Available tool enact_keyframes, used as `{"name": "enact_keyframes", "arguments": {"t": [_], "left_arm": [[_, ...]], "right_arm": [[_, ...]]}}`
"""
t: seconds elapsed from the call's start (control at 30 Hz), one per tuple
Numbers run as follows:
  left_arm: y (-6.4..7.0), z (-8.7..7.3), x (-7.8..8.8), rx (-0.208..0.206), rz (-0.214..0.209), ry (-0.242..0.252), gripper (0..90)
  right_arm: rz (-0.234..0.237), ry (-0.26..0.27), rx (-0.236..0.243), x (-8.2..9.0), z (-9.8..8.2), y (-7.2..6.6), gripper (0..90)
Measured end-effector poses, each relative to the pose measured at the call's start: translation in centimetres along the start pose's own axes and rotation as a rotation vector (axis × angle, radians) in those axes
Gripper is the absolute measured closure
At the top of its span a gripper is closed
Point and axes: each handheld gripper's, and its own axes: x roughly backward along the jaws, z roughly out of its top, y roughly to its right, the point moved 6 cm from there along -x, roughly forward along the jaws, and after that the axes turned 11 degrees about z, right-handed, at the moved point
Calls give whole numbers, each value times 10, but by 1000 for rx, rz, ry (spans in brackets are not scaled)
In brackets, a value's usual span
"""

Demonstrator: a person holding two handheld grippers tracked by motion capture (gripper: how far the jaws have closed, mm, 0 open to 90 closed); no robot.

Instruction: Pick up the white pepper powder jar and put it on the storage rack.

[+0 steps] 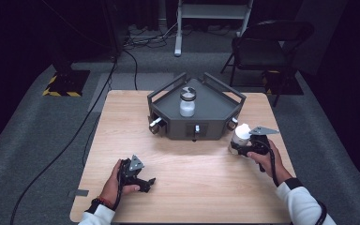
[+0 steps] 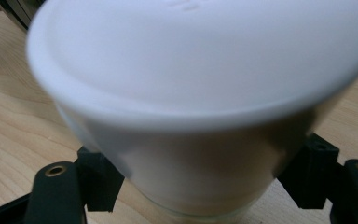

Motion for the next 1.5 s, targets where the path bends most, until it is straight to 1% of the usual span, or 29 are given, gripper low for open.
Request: {"name": "enact_keyframes", "arguments": {"t": [0.13, 0.4, 0.57, 0.63, 0.7, 0.9, 0.97, 1.07, 1.2, 1.33, 1.5], "left_arm": [[0, 0, 0, 0, 0, 0, 2], [0, 0, 0, 0, 0, 0, 2], [0, 0, 0, -2, -2, 1, 2], [-1, 0, 0, -2, -2, 0, 2], [-1, 0, 0, -2, -2, 1, 2], [0, 0, 0, -2, -2, 1, 2], [0, 0, 0, -2, -2, 0, 2], [0, 0, 0, -2, -2, 1, 2], [-1, 0, 0, -3, -2, 0, 1], [-1, 0, 0, -2, -3, 0, 1], [-1, 0, 0, -3, -3, 0, 1]], "right_arm": [[-3, 17, 21, -1, -3, 0, 278], [-21, 43, 37, 0, -8, -3, 291], [-20, 50, 42, 1, -9, -2, 294], [-28, 47, 55, 2, -9, -3, 294], [-33, 56, 55, 4, -9, -4, 295], [-38, 69, 69, 10, -6, -10, 296], [-33, 74, 72, 12, -5, -10, 296], [-37, 74, 88, 15, -3, -13, 297], [-33, 82, 90, 19, -1, -16, 297], [-48, 80, 103, 21, 3, -22, 297], [-41, 89, 112, 27, 10, -29, 298]]}}
